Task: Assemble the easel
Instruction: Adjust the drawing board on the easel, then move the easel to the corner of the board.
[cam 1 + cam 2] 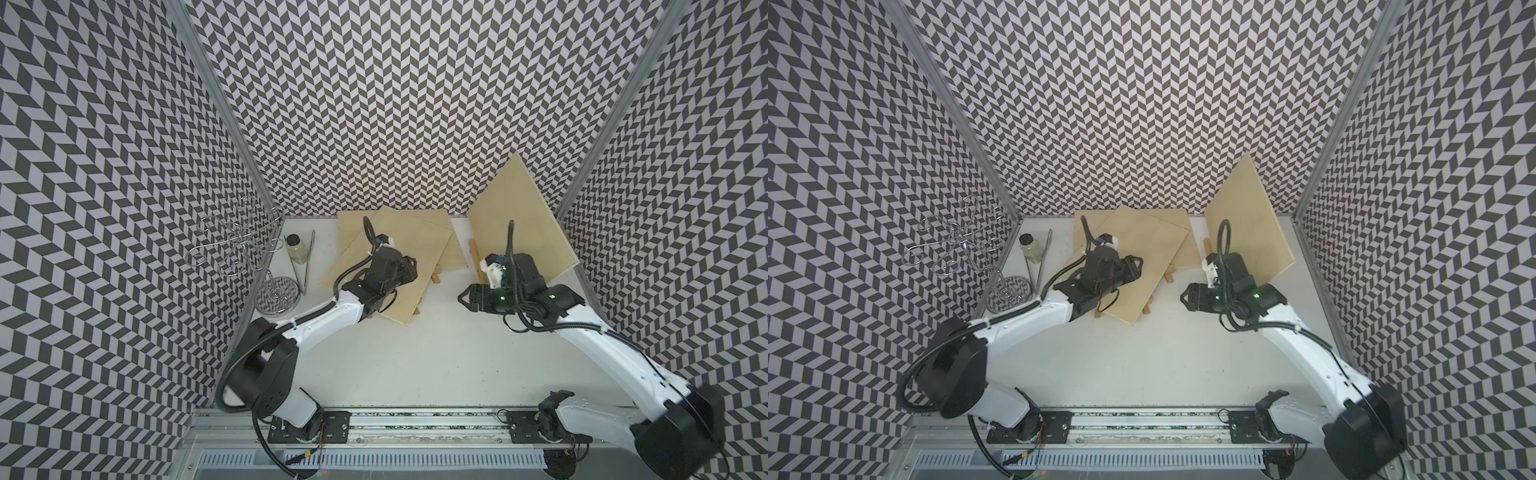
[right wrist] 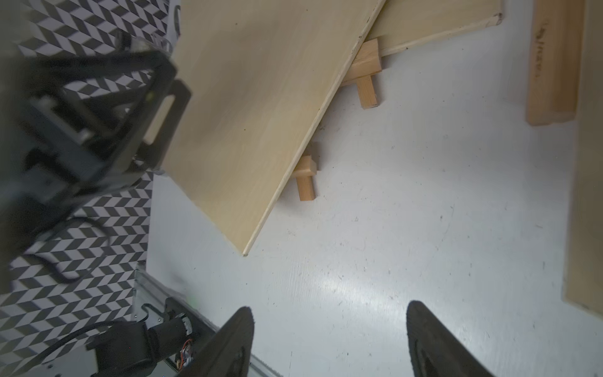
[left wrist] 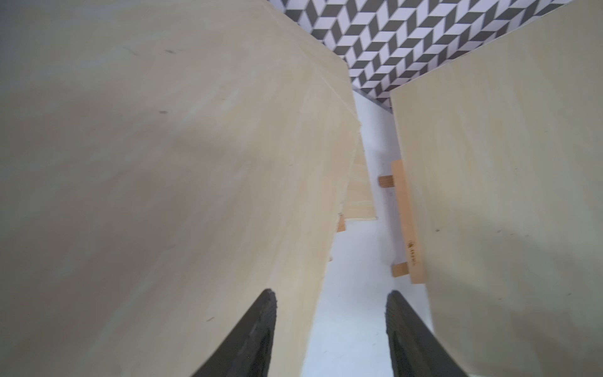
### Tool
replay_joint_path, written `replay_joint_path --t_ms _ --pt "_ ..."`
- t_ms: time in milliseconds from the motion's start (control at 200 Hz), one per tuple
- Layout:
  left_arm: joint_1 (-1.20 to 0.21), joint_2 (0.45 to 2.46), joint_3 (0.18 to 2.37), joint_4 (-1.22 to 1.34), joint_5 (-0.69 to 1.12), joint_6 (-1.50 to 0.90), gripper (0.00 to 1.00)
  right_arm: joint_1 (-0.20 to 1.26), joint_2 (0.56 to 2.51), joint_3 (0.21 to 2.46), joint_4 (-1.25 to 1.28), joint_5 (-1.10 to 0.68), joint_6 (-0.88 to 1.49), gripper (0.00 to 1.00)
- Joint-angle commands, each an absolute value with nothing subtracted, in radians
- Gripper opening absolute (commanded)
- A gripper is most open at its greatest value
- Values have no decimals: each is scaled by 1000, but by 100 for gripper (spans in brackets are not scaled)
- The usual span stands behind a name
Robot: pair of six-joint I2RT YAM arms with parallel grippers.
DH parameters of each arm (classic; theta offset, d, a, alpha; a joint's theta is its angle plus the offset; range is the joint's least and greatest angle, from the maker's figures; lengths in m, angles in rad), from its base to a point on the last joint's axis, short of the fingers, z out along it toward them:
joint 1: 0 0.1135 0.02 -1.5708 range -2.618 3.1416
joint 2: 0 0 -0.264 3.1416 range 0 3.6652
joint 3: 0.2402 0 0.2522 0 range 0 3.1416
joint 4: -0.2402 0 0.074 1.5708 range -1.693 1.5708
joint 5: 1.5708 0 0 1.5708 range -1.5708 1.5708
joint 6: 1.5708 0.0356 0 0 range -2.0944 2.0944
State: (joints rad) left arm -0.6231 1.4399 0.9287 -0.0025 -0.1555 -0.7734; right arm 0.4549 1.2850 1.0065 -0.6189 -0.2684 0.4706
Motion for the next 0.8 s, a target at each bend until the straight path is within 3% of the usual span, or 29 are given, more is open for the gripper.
replay_joint_path --t_ms 0,346,796 --pt "-573 1292 797 -93 -200 -718 55 456 1487 1092 -462 -192 436 74" --pt "-562 992 676 -192 -332 -719 57 432 2039 1498 -511 -33 390 76" --pt "-561 987 664 -188 -335 -719 57 303 2044 1439 -497 18 358 76"
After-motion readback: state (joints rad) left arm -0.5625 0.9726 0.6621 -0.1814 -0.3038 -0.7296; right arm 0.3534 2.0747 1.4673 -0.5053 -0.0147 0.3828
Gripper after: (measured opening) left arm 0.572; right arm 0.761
